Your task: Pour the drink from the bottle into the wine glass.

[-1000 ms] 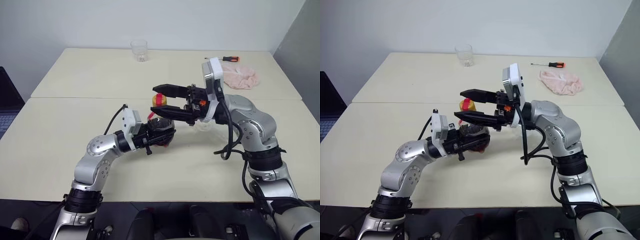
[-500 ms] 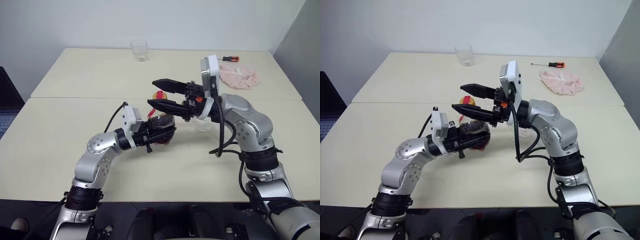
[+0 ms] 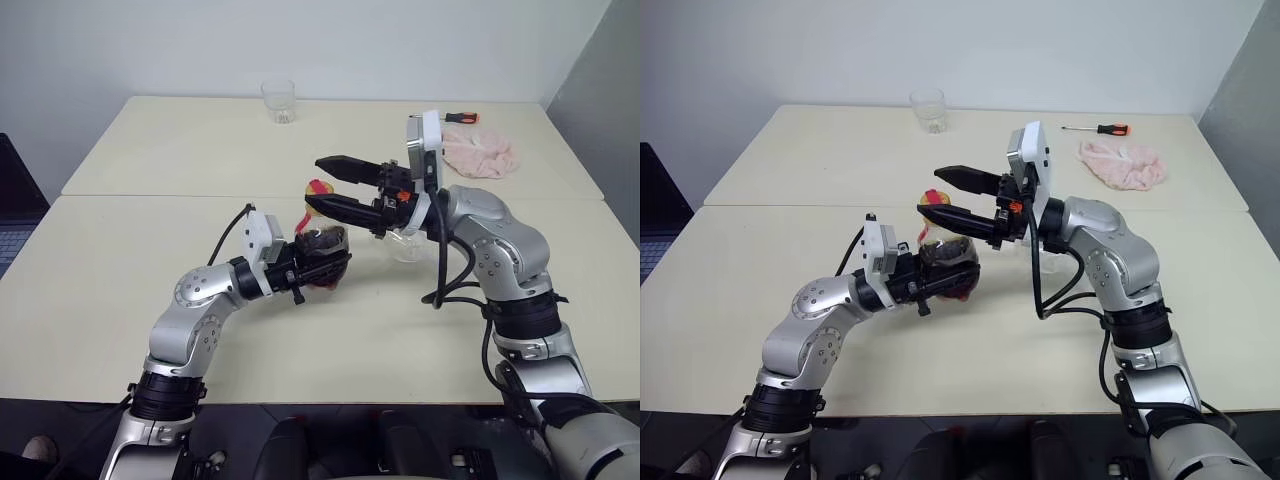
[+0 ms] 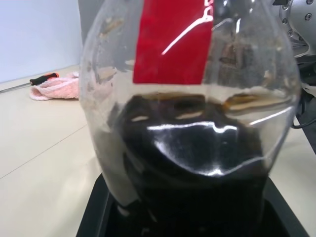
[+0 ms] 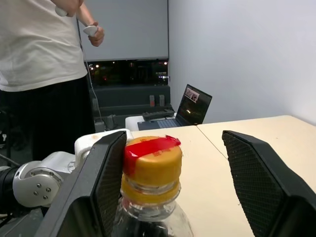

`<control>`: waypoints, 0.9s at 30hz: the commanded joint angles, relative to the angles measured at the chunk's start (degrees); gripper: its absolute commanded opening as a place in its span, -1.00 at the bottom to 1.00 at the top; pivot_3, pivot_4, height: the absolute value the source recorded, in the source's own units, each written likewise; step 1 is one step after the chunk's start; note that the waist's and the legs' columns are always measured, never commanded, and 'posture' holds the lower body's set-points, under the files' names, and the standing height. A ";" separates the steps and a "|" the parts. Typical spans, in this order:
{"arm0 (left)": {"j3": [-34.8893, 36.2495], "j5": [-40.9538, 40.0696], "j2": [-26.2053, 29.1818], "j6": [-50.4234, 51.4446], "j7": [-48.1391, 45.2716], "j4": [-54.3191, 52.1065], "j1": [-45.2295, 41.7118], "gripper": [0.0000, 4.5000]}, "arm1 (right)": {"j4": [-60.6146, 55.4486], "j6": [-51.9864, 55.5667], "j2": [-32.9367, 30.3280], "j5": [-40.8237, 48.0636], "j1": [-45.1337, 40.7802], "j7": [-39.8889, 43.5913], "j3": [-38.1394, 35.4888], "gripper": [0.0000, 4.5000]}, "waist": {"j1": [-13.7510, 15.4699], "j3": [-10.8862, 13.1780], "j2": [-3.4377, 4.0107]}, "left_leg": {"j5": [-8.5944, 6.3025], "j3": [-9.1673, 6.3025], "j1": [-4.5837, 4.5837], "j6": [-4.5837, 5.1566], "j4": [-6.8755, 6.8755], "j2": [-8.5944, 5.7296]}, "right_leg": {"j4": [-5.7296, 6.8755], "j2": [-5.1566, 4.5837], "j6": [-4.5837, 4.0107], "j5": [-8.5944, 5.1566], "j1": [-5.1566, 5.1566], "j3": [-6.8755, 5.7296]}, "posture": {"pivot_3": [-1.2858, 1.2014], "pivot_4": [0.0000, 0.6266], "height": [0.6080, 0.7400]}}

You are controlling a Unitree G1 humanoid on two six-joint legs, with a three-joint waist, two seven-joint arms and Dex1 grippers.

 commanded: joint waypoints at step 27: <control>1.09 -1.33 1.00 -1.14 -0.92 -2.34 0.03 -0.24 | -4.61 2.06 -3.45 2.72 1.30 0.82 -2.11 0.46 | 0.01 0.00 0.00 | 0.00 0.01 0.00 0.00 0.00 0.00 | 0.00 0.00 0.00 0.00 0.00 0.01 | 0.03 -0.52 1.00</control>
